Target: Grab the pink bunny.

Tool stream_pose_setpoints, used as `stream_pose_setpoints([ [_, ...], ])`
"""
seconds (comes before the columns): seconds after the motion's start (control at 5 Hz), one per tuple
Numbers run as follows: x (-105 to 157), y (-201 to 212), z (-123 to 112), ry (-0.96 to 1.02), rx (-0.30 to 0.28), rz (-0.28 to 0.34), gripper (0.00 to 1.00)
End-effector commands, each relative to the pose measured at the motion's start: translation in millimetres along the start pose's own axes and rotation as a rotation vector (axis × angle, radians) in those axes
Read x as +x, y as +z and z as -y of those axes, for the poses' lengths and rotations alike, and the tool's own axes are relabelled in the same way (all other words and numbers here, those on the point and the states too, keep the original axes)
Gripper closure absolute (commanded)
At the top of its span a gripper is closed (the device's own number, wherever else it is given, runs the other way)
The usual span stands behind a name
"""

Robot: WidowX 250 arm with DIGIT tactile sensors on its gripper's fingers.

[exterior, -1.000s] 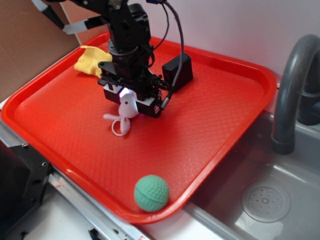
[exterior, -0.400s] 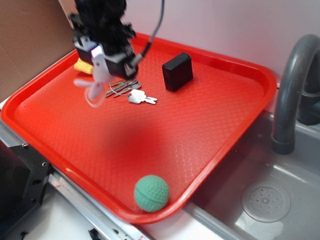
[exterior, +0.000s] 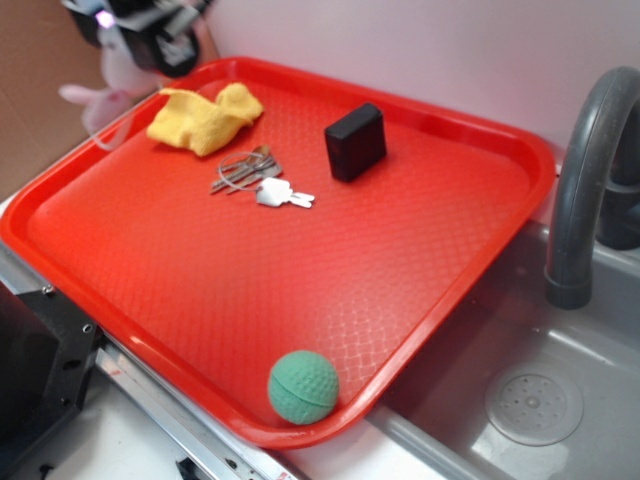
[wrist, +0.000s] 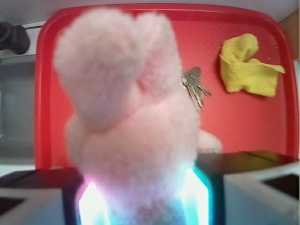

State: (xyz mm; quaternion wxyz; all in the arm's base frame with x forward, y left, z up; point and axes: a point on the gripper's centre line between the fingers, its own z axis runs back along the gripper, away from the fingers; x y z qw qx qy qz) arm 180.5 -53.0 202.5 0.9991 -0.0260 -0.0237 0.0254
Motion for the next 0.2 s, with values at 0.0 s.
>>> stream_pose_setpoints([
  [0.0, 4.0, 11.9, -19.3, 0.016, -0.038, 0.047, 1.00],
])
